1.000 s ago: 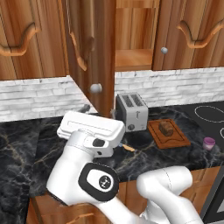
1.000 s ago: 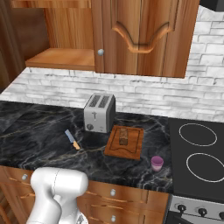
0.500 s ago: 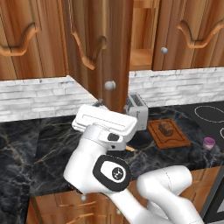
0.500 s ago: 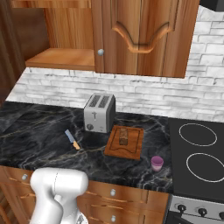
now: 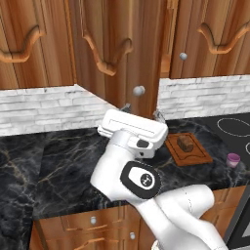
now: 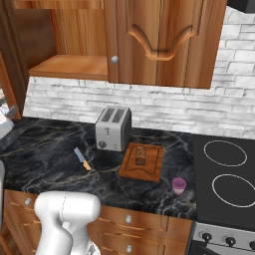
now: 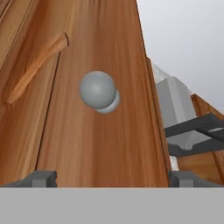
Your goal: Pick the bread, place it on the cutting board, pick the jam, place it on the counter, and close the cabinet.
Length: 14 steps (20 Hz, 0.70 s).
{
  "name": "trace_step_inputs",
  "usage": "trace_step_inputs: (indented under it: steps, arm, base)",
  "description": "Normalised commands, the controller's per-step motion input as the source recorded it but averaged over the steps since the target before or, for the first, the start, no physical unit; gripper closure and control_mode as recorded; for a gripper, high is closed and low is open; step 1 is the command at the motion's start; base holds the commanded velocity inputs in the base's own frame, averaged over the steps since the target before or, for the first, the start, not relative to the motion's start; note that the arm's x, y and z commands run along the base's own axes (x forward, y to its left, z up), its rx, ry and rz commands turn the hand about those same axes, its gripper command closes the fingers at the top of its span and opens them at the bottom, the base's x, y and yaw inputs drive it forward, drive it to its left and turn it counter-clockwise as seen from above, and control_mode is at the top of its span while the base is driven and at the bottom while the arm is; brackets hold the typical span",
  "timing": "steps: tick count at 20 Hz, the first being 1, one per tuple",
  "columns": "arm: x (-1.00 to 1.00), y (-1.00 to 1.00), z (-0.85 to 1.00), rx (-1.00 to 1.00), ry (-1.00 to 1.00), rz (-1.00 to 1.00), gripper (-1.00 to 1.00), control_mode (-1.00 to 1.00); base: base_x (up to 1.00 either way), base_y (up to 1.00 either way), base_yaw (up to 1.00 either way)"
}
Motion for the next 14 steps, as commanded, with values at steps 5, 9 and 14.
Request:
trace_step_inputs:
  steps: [5, 9, 14]
  arm:
    - [0.55, -0.16, -0.04, 0.00, 0.00, 0.00, -1.00, -1.00]
    - [0.55, -0.15, -0.05, 0.00, 0.00, 0.00, -1.00, -1.00]
    - [0.55, -0.12, -0.07, 0.00, 0.00, 0.00, -1.00, -1.00]
  base:
    - [0.00, 0.00, 0.00]
    - [0.00, 0.00, 0.00]
    - [0.00, 0.00, 0.00]
